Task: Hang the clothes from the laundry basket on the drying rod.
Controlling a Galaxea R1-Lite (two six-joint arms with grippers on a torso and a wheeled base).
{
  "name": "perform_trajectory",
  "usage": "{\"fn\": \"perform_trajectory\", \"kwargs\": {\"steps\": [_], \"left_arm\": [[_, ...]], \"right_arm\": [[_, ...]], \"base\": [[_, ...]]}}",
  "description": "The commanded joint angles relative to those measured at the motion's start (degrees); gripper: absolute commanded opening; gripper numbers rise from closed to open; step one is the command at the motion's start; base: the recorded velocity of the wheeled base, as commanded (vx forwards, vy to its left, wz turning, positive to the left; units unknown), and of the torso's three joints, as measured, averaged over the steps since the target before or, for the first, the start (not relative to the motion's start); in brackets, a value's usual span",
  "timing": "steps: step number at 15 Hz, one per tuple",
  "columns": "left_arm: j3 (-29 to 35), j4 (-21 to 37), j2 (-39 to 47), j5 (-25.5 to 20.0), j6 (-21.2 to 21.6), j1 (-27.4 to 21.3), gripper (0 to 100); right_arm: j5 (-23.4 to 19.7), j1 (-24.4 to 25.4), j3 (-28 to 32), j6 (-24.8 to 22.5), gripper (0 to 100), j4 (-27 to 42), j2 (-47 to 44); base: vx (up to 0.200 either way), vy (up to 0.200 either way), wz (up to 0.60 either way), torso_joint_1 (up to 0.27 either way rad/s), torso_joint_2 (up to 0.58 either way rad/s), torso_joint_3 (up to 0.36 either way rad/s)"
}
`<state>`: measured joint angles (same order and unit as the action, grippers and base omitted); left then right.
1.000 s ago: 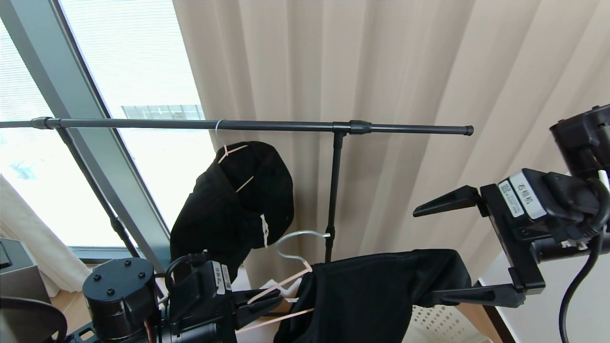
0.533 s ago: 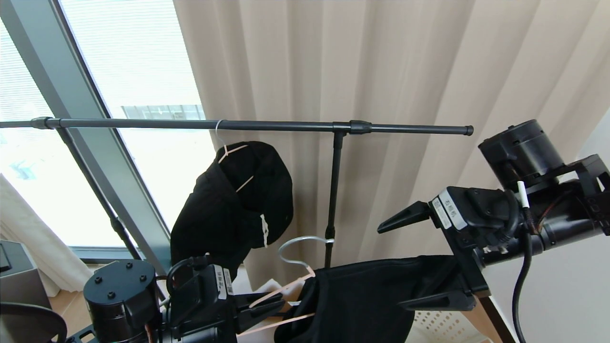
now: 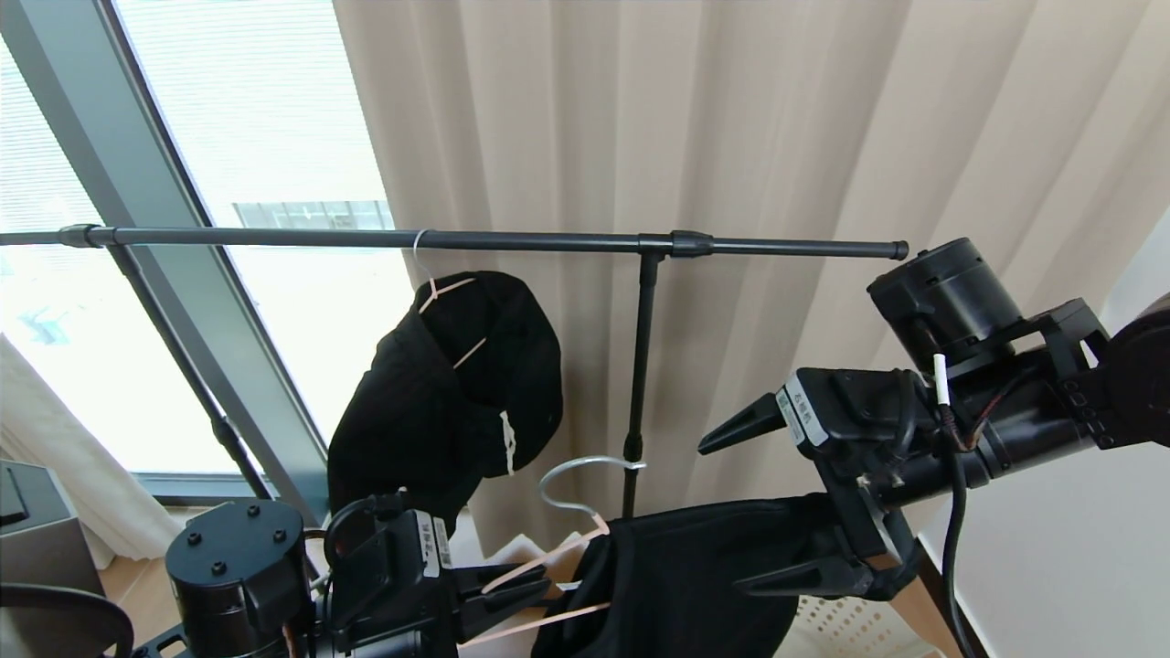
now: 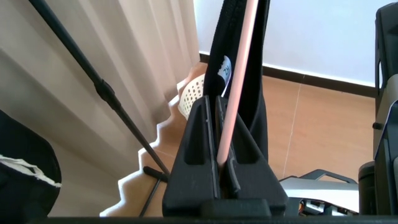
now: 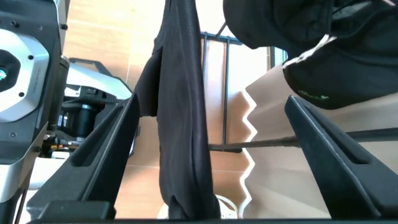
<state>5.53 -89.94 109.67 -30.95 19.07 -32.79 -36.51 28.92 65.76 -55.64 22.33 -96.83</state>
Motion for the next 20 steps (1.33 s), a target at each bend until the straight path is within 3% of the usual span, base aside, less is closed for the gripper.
{"fn": "perform_trajectory", "kwargs": {"steps": [1,6,20], "left_arm": [[-0.2,-0.1,0.0,0.1,0.2,0.0,0],[-0.1,-0.1,1.8,0.3,2.6,0.0,0],[-1.8,-0.1,1.2,0.5,2.0,-0.2,0]], "right_arm": [[4.7,2.1,0.3,0.0,100,0.1,-0.2],[6.8,2.7,1.7,0.9,100,0.3,0.2],[7.0,5.6,1.1,1.2,100,0.3,-3.0]], "base": [[0.0,0.0,0.0,0.0,0.0,0.0],[0.0,0.0,0.0,0.0,0.0,0.0],[0.0,0.0,0.0,0.0,0.0,0.0]]}}
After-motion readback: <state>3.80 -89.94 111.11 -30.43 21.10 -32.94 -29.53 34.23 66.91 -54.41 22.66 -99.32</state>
